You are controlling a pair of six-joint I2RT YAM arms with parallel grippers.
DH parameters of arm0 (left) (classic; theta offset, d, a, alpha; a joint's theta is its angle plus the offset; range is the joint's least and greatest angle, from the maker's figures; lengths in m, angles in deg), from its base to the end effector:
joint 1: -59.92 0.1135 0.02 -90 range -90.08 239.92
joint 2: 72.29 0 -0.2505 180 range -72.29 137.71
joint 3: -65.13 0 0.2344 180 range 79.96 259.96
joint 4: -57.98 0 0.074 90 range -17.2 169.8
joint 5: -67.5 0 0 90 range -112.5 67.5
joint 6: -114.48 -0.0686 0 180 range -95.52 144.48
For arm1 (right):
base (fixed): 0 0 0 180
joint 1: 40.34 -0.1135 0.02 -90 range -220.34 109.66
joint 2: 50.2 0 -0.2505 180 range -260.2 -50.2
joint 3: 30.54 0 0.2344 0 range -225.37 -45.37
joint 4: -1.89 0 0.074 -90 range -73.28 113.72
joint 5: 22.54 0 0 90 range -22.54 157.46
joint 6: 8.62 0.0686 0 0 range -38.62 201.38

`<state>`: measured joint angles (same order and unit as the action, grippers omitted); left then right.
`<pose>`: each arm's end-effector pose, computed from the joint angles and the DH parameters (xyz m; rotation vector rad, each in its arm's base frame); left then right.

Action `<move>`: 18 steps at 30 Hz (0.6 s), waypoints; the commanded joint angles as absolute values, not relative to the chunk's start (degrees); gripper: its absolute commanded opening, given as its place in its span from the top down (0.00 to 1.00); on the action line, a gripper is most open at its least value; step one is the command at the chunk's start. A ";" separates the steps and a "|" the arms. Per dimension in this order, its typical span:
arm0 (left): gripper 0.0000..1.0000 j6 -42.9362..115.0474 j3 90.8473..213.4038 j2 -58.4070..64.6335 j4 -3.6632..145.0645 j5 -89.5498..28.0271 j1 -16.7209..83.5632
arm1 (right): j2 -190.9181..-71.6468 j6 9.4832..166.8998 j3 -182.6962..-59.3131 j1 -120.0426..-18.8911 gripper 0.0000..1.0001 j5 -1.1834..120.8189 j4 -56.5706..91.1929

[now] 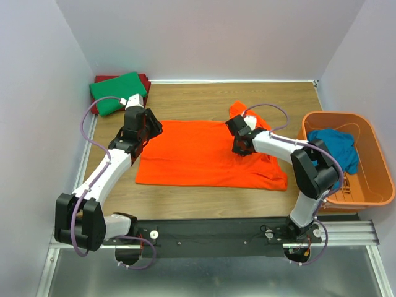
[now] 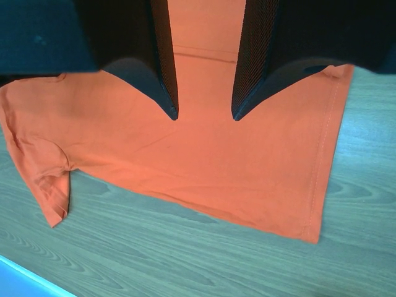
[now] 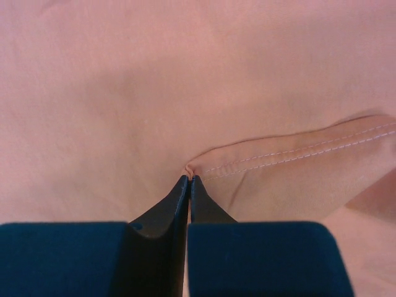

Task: Fold and stack the t-shirts
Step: Fold the flattened tshirt in 1/3 of the way

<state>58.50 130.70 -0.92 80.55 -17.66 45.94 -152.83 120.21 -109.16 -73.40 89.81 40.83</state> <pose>0.2910 -0.0665 0.2595 -0.4158 2.0502 -0.4266 0.3087 0.1698 0.1402 0.2480 2.5273 -0.0475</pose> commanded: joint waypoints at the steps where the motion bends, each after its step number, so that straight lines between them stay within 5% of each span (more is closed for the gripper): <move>1: 0.53 57.79 130.05 -0.40 79.40 -19.42 46.12 | -149.70 121.01 -109.09 -73.91 0.94 93.47 41.15; 18: 0.54 57.61 129.00 -0.66 79.04 -20.48 46.12 | -148.20 119.35 -106.28 -77.17 0.93 93.57 36.32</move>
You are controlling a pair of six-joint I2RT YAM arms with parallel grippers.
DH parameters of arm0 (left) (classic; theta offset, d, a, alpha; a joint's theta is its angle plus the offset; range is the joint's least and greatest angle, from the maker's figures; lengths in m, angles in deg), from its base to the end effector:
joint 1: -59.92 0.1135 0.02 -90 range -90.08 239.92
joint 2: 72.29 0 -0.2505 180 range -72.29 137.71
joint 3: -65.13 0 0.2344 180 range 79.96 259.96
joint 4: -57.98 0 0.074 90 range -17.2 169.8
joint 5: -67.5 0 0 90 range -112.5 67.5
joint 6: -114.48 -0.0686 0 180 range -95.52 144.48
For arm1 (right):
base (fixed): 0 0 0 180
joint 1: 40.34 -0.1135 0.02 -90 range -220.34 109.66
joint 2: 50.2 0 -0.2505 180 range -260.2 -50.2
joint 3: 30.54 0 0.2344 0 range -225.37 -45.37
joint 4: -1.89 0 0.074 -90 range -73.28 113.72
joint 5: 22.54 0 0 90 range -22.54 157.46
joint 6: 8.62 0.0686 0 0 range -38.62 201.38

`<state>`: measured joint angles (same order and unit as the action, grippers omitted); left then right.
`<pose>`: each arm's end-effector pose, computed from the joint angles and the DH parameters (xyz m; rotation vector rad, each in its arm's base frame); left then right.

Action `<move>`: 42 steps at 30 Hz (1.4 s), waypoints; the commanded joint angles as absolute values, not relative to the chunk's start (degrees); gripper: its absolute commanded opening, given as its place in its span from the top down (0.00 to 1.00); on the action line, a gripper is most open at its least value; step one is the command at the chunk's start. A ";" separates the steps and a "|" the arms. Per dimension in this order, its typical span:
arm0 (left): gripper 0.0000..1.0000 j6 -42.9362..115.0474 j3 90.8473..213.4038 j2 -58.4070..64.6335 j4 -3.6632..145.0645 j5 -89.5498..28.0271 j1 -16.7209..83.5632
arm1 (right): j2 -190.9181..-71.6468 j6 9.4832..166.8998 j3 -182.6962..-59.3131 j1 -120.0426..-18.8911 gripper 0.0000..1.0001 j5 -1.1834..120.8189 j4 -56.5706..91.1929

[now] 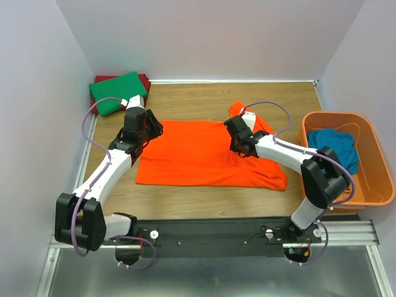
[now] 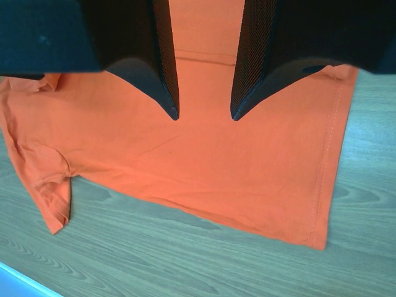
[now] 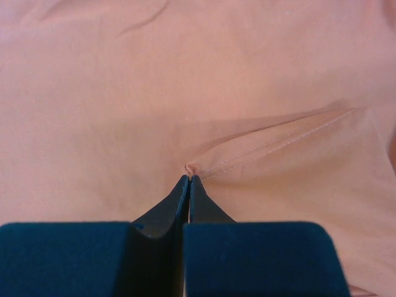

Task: Fold and stack the t-shirts
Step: Fold the flattened tshirt in 1/3 of the way

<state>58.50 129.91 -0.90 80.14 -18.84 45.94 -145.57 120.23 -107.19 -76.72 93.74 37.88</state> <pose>0.2900 -0.0677 0.2554 -0.4049 2.0631 -0.4446 0.2948 0.1794 0.1771 0.2285 2.3810 0.0220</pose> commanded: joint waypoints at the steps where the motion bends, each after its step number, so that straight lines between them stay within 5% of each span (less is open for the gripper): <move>1: 0.54 57.61 129.00 -0.66 78.87 -20.57 46.12 | -148.55 118.91 -106.28 -77.25 0.87 93.13 36.32; 10: 0.52 59.80 130.40 2.41 79.40 -20.13 46.12 | -143.45 116.10 -103.29 -77.34 0.42 91.45 34.82; 23: 0.54 61.65 132.52 6.81 79.40 -21.80 46.12 | -140.55 112.49 -102.32 -58.64 0.42 84.34 36.40; 30: 0.54 61.13 132.52 6.63 79.40 -21.97 46.12 | -142.22 112.58 -102.32 -56.07 0.29 79.77 36.23; 42: 0.55 60.51 132.25 6.11 79.48 -21.80 46.12 | -145.82 113.02 -100.66 -52.12 0.28 72.31 32.46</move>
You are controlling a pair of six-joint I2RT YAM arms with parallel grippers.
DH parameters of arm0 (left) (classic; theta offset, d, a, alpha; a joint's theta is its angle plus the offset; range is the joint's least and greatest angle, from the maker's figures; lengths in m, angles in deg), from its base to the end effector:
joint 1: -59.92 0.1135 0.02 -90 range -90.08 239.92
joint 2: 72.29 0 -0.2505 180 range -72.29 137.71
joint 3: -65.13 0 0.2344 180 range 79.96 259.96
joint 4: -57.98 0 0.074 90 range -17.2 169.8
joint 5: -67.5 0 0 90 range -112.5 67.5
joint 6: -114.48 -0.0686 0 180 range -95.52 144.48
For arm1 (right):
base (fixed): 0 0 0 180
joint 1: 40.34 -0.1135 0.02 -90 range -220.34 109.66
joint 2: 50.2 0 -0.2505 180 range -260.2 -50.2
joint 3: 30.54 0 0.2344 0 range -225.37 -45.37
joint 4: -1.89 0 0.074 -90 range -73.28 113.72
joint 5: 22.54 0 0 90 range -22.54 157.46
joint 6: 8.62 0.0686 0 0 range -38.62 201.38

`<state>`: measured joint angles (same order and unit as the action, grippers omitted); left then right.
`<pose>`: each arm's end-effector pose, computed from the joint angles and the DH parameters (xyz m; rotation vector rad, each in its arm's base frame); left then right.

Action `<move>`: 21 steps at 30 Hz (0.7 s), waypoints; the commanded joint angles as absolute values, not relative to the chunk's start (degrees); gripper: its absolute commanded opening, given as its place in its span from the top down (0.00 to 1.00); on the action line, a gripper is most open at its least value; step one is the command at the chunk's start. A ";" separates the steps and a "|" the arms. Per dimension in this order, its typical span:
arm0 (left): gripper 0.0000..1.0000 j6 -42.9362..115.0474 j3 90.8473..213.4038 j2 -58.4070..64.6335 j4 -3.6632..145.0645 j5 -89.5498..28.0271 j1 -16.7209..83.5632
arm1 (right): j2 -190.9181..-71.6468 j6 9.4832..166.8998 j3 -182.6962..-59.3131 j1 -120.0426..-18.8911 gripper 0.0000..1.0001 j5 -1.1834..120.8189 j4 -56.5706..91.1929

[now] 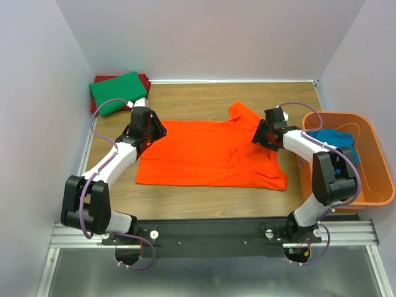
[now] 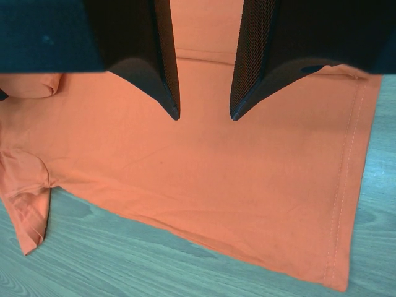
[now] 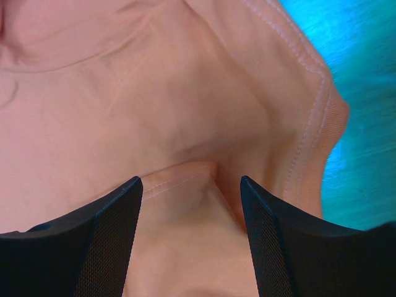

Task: Fold and stack the t-shirts
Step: Fold the flattened tshirt in 1/3 of the way

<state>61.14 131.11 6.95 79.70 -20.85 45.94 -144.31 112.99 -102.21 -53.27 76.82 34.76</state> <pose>0.3093 -0.0750 0.2241 -0.4528 2.1732 -0.4655 0.3292 0.0641 0.1574 0.4725 2.4758 0.1074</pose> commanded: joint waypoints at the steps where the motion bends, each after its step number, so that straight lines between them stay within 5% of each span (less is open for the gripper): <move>1: 0.55 60.42 132.25 6.19 79.48 -21.80 46.12 | -146.00 113.02 -100.48 -51.94 0.28 71.25 32.01; 12: 0.55 60.25 131.99 6.19 79.48 -21.36 46.12 | -143.28 113.81 -99.25 -51.41 0.36 64.31 29.73; 17: 0.55 60.16 131.81 6.19 79.48 -21.36 46.12 | -141.88 113.81 -98.55 -51.50 0.66 62.19 29.20; 21: 0.55 60.07 131.81 6.19 79.40 -21.36 46.12 | -138.63 112.84 -97.41 -51.42 0.77 62.45 29.02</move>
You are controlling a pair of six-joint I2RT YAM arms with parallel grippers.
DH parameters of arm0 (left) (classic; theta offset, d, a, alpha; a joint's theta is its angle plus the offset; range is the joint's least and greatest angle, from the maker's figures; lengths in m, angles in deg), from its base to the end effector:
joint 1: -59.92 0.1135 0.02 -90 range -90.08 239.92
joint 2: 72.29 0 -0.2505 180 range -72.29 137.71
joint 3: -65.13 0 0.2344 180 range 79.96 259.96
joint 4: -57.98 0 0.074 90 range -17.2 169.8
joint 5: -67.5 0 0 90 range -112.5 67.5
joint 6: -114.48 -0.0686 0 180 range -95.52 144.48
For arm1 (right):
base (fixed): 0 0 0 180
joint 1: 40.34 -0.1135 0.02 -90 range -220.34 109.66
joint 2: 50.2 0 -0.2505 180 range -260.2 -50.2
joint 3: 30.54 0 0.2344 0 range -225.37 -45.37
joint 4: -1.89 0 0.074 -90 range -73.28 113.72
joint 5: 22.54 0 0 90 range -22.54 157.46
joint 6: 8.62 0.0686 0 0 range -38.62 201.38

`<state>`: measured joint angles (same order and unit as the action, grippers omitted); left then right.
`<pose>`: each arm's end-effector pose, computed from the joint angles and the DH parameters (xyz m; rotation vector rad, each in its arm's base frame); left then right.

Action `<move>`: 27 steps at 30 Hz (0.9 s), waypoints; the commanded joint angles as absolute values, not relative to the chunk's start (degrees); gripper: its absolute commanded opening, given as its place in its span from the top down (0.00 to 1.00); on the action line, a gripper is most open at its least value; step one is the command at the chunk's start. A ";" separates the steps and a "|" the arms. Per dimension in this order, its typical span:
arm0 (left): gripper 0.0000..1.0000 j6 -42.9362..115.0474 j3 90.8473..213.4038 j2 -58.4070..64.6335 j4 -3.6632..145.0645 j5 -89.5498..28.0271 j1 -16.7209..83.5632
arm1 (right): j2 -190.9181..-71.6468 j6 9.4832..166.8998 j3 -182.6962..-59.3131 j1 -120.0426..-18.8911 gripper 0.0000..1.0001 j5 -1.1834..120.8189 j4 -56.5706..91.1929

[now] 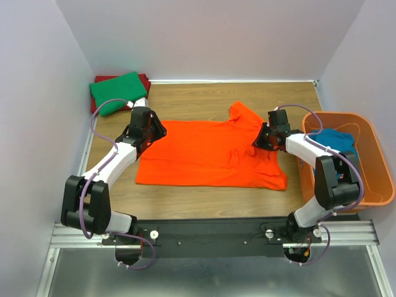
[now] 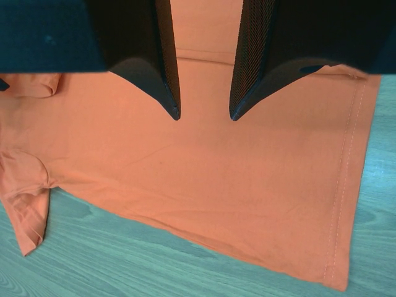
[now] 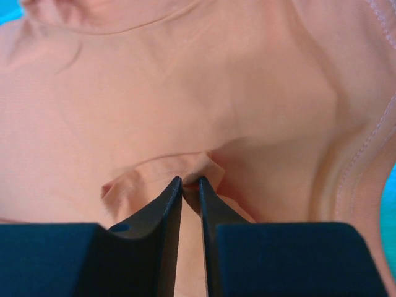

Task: Fold and stack the t-shirts
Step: Fold the flattened tshirt in 1/3 of the way

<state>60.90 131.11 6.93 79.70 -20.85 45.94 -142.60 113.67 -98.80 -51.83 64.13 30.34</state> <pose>0.3092 -0.0749 0.2242 -0.4481 2.1735 -0.4634 0.3235 0.0698 0.1547 0.4321 2.4923 0.3875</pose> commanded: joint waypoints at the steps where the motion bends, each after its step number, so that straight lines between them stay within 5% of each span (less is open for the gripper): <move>1: 0.55 60.07 131.72 6.19 79.48 -21.36 46.12 | -138.01 112.58 -97.14 -51.50 0.77 62.54 29.11; 11: 0.55 60.42 131.64 6.98 79.05 -21.71 46.12 | -130.45 108.89 -91.78 -51.41 0.83 64.55 29.11; 12: 0.55 60.42 131.72 7.16 79.04 -21.71 46.12 | -130.45 108.71 -91.43 -51.50 0.81 65.08 29.02; 17: 0.55 61.30 132.51 7.95 79.22 -21.45 46.21 | -132.90 111.69 -91.07 -51.42 0.41 72.90 30.25; 27: 0.55 67.54 139.79 14.35 82.82 -14.33 50.86 | -140.54 111.08 -105.82 -51.50 0.39 72.82 31.74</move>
